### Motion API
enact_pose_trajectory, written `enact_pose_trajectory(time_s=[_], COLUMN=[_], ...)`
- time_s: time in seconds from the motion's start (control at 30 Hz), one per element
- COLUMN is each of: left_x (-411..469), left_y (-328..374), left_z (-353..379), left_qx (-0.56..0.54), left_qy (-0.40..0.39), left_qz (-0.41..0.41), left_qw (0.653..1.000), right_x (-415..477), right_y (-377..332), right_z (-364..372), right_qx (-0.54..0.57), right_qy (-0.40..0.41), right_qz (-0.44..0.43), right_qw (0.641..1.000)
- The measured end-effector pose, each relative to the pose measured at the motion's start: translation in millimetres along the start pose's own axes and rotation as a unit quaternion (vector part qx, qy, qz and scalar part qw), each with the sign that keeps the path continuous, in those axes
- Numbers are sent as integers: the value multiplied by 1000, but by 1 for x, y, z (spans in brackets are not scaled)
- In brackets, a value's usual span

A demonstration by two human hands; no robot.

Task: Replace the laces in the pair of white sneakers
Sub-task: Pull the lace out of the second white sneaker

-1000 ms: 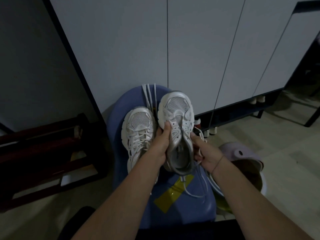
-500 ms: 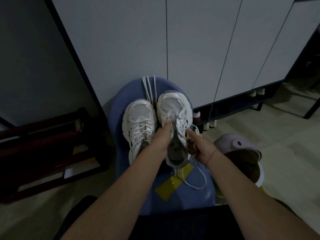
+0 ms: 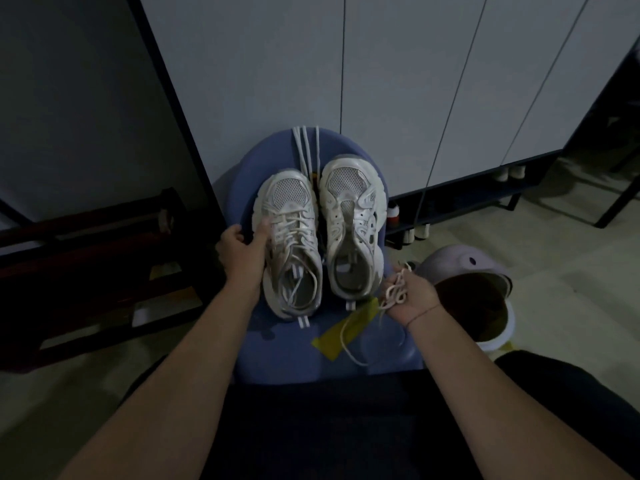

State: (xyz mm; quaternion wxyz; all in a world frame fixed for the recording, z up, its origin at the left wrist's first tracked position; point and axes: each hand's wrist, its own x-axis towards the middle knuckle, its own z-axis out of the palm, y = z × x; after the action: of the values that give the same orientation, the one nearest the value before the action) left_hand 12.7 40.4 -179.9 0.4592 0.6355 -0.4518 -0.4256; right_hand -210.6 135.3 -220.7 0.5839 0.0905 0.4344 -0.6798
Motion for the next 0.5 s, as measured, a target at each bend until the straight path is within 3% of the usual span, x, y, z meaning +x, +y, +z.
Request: enact_pose_trajectory(time_s=[0.07,0.13,0.27,0.5], left_x=[18,29,12,15], left_y=[-17,-33,-22,-24], left_z=[1,7,14,14], left_qx=[-69,-111,-111,-138], left_qy=[-68,-137,-200,-179], left_qz=[-111,-168,-158,-167], left_qw=[989,970,961,960], right_x=[1,0,0,-6], right_y=[8,13,16,5], right_z=[-5,-9,-16,-13], right_qx=[-34,-91,-163,-224], right_qy=[35,33,17,66], right_qz=[2,-1,-21,-69], right_qw=[999,995,986,970])
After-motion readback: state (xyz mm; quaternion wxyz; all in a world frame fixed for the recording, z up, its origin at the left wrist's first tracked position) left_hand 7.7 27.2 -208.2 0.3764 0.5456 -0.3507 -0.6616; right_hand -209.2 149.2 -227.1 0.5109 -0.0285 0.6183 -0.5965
